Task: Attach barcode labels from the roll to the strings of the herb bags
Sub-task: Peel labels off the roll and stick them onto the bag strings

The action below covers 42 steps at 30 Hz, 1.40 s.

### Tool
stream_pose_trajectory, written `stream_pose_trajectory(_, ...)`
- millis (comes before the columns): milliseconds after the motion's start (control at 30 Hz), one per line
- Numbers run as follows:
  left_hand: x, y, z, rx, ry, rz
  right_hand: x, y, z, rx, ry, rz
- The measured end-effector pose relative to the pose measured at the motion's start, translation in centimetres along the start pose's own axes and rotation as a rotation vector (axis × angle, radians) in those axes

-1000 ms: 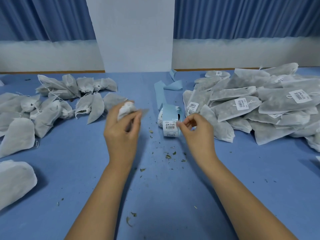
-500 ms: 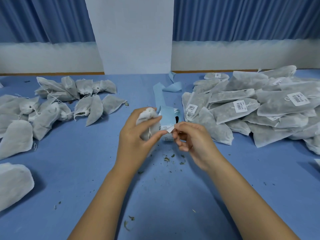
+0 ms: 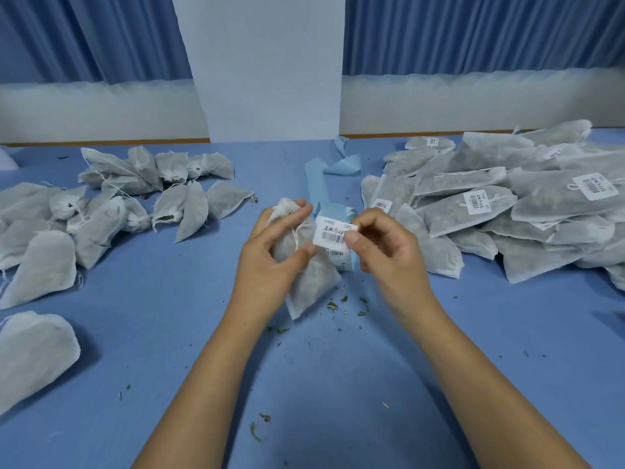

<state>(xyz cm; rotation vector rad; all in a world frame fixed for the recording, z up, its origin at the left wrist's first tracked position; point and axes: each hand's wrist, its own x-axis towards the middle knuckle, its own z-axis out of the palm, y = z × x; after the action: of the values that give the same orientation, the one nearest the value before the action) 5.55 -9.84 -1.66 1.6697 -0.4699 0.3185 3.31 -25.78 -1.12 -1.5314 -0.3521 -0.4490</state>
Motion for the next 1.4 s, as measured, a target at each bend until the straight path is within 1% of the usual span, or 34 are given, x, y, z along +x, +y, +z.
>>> stream_pose_trajectory(200, -0.3, -0.3, 0.6, 0.012, -0.158, 0.058, -0.3, 0.7, 0.8, -0.132, -0.121, 0.009)
stream_pose_trajectory(333, -0.2, -0.5, 0.5, 0.022, -0.203, 0.078, -0.2, 1.3, 0.7, -0.246, -0.100, 0.040)
stream_pose_trajectory(500, -0.4, -0.5, 0.4, 0.022, -0.268, 0.104, -0.2, 1.2, 0.7, -0.293, -0.063, 0.062)
stream_pose_trajectory(567, -0.3, -0.5, 0.4, -0.029, -0.249, 0.100, -0.2, 1.1, 0.8, -0.290, -0.037, 0.069)
stream_pose_trajectory(667, -0.3, -0.5, 0.5, -0.099, -0.200, 0.088, -0.3, 1.0, 0.9, -0.339, 0.077, 0.070)
stream_pose_trajectory(767, -0.3, -0.5, 0.6, -0.116, -0.205, 0.081, -0.2, 1.0, 0.7, -0.383, 0.147, 0.058)
stream_pose_trajectory(833, -0.3, -0.6, 0.6, -0.130, -0.210, 0.071, 0.0, 1.1, 0.6, -0.275, 0.152, 0.118)
stream_pose_trajectory(933, -0.4, -0.7, 0.4, -0.190, -0.216, 0.048, 0.1, 1.1, 0.4, 0.055, 0.040, 0.224)
stream_pose_trajectory(1000, -0.4, -0.4, 0.3, -0.231, -0.210, 0.060, 0.0, 1.1, 0.4, 0.110, 0.003, 0.252)
stream_pose_trajectory(1033, -0.3, -0.2, 0.4, -0.261, -0.204, 0.051, 0.0, 1.0, 0.4, 0.103, 0.026, 0.255)
stream_pose_trajectory(1100, -0.2, 0.3, 1.0, -0.257, -0.150, -0.049, -0.1, 0.8, 0.2, 0.073, 0.117, 0.233)
stream_pose_trajectory(1167, 0.0, 0.6, 2.2, -0.142, -0.045, -0.206, -0.3, 0.4, -0.1, 0.054, 0.199, 0.210)
stream_pose_trajectory(1200, -0.1, 0.7, 2.9, -0.120, -0.004, -0.273, -0.5, 0.2, -0.4, 0.045, 0.225, 0.209)
stream_pose_trajectory(1233, -0.2, 0.7, 3.6, -0.135, 0.025, -0.303, -0.8, 0.0, -0.8, 0.043, 0.234, 0.217)
stream_pose_trajectory(1367, 0.0, 1.9, 6.1, -0.139, 0.111, -0.218, -1.9, -1.3, -4.0, 0.082, 0.114, 0.334)
stream_pose_trajectory(1400, 0.1, 2.3, 6.9, -0.129, 0.109, -0.206, -2.2, -1.7, -4.9, 0.068, 0.114, 0.337)
